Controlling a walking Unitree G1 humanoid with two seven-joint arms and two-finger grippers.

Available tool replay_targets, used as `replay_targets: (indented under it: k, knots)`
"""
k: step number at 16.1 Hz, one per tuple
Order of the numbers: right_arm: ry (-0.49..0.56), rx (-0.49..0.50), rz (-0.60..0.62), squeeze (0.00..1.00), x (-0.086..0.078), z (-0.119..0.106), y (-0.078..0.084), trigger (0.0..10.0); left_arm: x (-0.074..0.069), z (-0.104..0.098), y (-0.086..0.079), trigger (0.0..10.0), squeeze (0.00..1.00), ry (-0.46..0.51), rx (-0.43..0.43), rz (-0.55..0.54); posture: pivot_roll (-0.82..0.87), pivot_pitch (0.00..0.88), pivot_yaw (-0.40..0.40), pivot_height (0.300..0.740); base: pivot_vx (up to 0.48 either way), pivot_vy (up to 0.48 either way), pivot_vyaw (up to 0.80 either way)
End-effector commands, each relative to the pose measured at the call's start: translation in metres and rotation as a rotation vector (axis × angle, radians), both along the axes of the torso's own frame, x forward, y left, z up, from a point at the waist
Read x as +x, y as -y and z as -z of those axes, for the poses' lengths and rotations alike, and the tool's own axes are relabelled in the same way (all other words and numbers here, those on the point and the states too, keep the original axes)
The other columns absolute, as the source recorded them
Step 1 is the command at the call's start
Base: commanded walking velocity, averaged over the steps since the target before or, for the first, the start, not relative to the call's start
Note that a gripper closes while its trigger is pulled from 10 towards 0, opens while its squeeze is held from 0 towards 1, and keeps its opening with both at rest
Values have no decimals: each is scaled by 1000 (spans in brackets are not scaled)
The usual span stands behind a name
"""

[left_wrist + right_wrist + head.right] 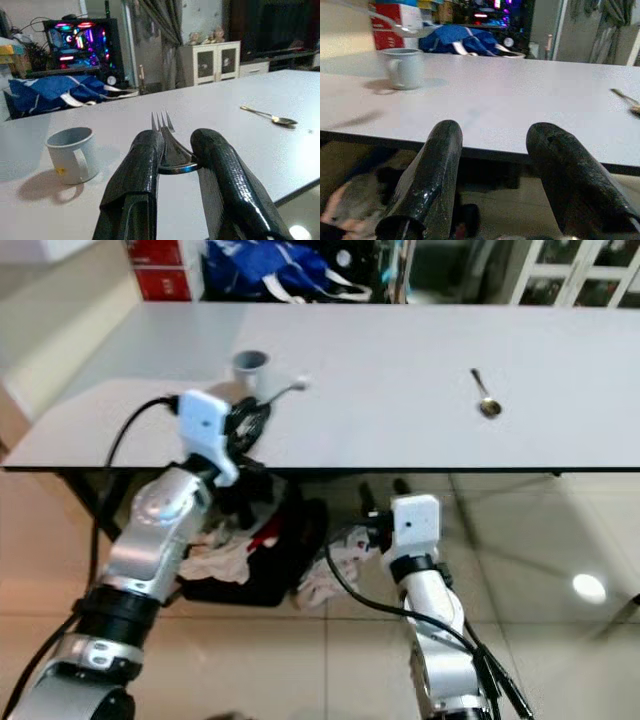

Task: Setting the table

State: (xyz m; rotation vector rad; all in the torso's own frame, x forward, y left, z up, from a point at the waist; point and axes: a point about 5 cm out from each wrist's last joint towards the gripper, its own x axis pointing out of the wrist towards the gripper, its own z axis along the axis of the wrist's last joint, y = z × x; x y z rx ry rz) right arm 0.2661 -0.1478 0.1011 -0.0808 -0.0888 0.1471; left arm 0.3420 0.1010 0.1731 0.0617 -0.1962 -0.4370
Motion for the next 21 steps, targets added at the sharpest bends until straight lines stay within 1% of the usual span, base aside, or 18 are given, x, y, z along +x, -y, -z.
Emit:
replay_targets:
  k: [1, 4, 6, 8, 9, 10, 12, 17, 21]
  knots:
    - [1, 6, 35, 0, 3, -4, 12, 10000, 1, 5, -2, 0, 0, -33, -5, 4, -22, 0, 33, 722, 259, -401, 0]
    - [-12, 12, -5, 0, 3, -5, 11, 10000, -2, 20, -25, 0, 0, -117, -17, -45, -8, 0, 24, 722, 264, -398, 0]
    - [-18, 9, -7, 0, 5, -4, 12, 10000, 0, 16, -29, 0, 0, -101, -28, -73, -2, 0, 18, 722, 264, -399, 0]
    - [-15, 13, -9, 0, 7, -5, 9, 10000, 2, 12, -25, 0, 0, -87, -35, -70, -3, 0, 23, 722, 262, -399, 0]
    - [-19, 19, -15, 0, 6, -3, 4, 10000, 1, 11, -19, 0, 0, -79, -30, -55, -3, 0, 23, 722, 259, -401, 0]
    - [-30, 26, -23, 0, 3, 1, -1, 10000, 1, 11, -15, 0, 0, -78, -29, -45, -3, 0, 23, 722, 262, -398, 0]
    - [-46, 33, -34, 0, -2, 5, -6, 10000, 3, 10, -12, 0, 0, -77, -32, -38, -19, 0, 34, 722, 262, -398, 0]
    - [-48, 28, -19, 0, -2, 5, -2, 10000, 7, 7, -9, 0, 0, -67, -36, -40, -27, 0, 35, 722, 260, -400, 0]
    - [-52, 24, -14, 0, -3, 6, -3, 10000, 8, 7, -8, 0, 0, -63, -28, -39, -28, 0, 38, 722, 262, -400, 0]
